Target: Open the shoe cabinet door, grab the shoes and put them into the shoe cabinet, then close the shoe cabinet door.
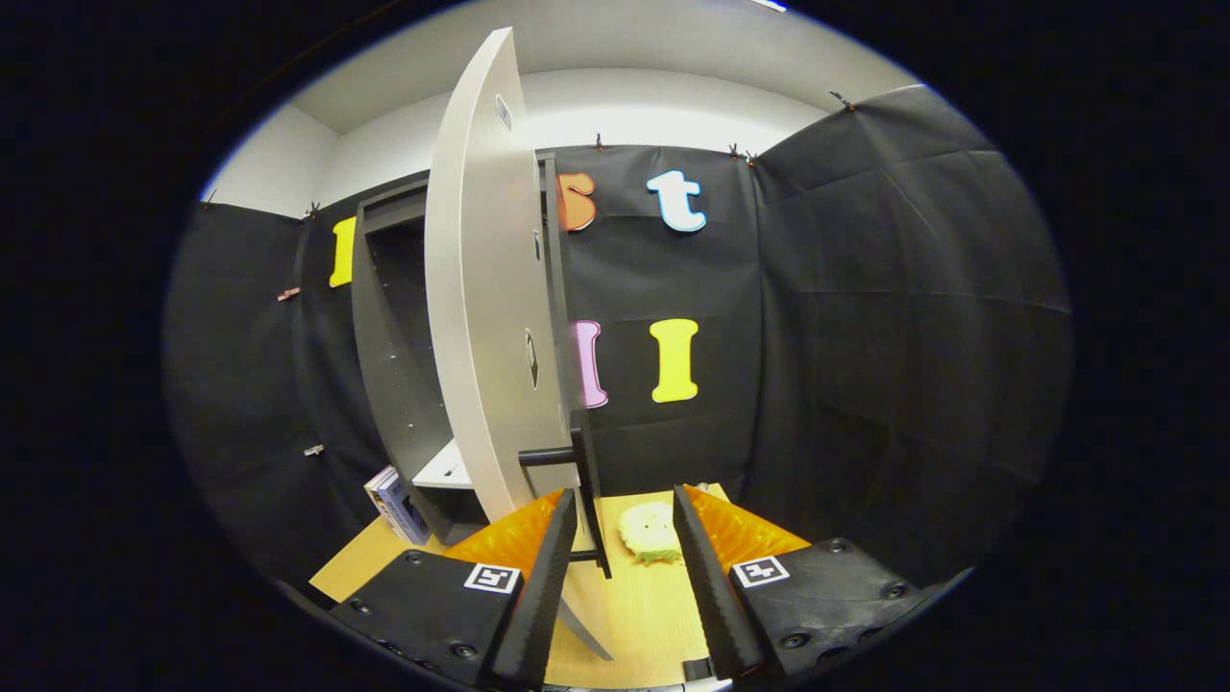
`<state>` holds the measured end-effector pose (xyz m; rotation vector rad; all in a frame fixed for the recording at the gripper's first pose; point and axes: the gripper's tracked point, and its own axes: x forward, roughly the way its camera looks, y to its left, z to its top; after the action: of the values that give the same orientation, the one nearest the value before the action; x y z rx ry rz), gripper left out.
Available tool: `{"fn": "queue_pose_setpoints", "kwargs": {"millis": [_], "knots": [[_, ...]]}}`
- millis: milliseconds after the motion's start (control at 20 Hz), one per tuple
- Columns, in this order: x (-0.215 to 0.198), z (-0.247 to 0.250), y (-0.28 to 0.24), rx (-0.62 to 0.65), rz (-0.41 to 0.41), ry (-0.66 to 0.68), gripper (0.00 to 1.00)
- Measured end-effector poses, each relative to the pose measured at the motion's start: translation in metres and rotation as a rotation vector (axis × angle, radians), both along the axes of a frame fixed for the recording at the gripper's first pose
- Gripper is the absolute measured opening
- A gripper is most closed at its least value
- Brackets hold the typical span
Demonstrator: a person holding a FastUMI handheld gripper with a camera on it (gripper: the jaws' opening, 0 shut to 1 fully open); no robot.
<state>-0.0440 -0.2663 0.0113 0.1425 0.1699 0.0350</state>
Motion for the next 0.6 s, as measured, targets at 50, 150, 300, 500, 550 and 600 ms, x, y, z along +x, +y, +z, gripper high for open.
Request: {"fn": "queue_pose_setpoints", "kwargs": {"millis": [50,150,300,500,550,600], "knots": [[0.003,-0.001,0.002,0.007,0.018,0.001,0.65],[0.009,-0.006,0.008,0.012,0.042,0.001,0.65],[0.009,-0.003,0.027,-0.002,0.095,-0.011,0.65],[0.008,-0.002,0.055,0.0,0.134,-0.018,0.65],[0.007,-0.003,0.063,0.001,0.14,-0.018,0.65],[0.007,-0.003,0.071,0.002,0.149,-0.018,0.65]]}}
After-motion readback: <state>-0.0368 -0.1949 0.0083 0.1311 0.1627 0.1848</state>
